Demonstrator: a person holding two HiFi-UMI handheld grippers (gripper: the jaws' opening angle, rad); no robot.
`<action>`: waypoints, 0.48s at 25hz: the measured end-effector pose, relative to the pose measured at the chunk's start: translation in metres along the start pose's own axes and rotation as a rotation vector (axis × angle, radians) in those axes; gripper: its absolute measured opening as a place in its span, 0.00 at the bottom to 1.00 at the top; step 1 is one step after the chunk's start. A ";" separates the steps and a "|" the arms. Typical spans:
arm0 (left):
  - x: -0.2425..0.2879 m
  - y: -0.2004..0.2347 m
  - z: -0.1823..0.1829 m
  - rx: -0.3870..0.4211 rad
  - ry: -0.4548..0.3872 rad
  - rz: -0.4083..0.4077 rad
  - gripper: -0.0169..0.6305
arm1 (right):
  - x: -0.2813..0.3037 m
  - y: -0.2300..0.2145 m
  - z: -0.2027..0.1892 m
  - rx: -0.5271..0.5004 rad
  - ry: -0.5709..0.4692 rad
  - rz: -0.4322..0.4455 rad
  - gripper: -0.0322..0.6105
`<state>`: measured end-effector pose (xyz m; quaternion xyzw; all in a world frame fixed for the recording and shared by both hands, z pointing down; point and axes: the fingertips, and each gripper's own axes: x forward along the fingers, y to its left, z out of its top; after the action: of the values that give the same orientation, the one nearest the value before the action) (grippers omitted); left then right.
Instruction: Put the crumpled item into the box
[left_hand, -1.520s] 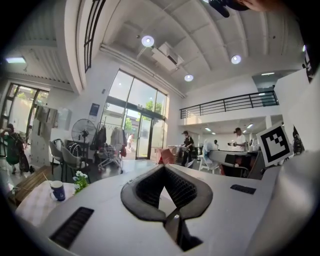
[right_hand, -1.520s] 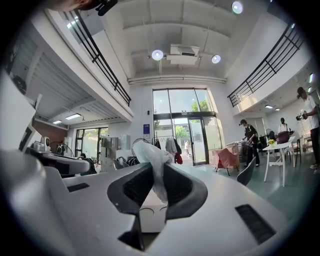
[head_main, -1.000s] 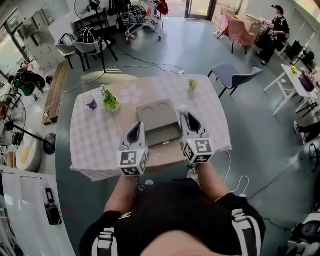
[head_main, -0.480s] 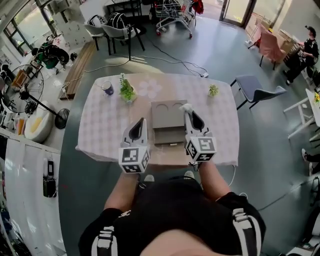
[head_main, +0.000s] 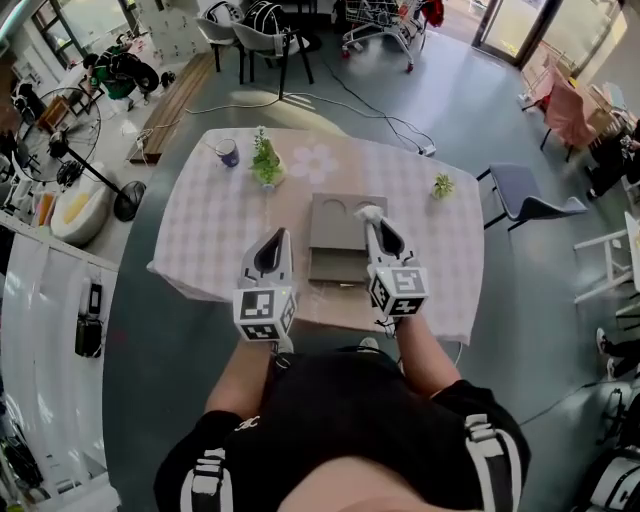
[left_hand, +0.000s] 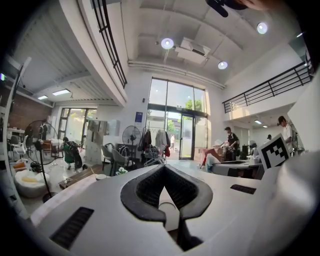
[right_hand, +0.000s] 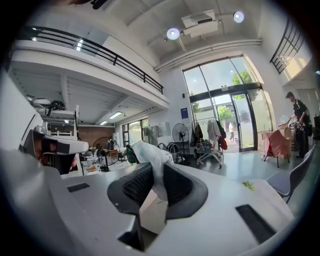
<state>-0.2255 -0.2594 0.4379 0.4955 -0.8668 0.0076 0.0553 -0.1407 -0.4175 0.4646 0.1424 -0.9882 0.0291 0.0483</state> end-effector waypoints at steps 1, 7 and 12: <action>-0.002 0.003 -0.003 0.000 0.005 0.008 0.03 | 0.003 0.005 -0.006 -0.007 0.018 0.018 0.14; -0.014 0.016 -0.012 -0.001 0.026 0.044 0.03 | 0.013 0.032 -0.039 -0.108 0.131 0.100 0.15; -0.023 0.022 -0.018 0.007 0.038 0.050 0.03 | 0.014 0.047 -0.075 -0.175 0.233 0.152 0.15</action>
<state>-0.2311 -0.2278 0.4544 0.4735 -0.8778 0.0212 0.0699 -0.1608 -0.3713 0.5389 0.0582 -0.9826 -0.0374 0.1725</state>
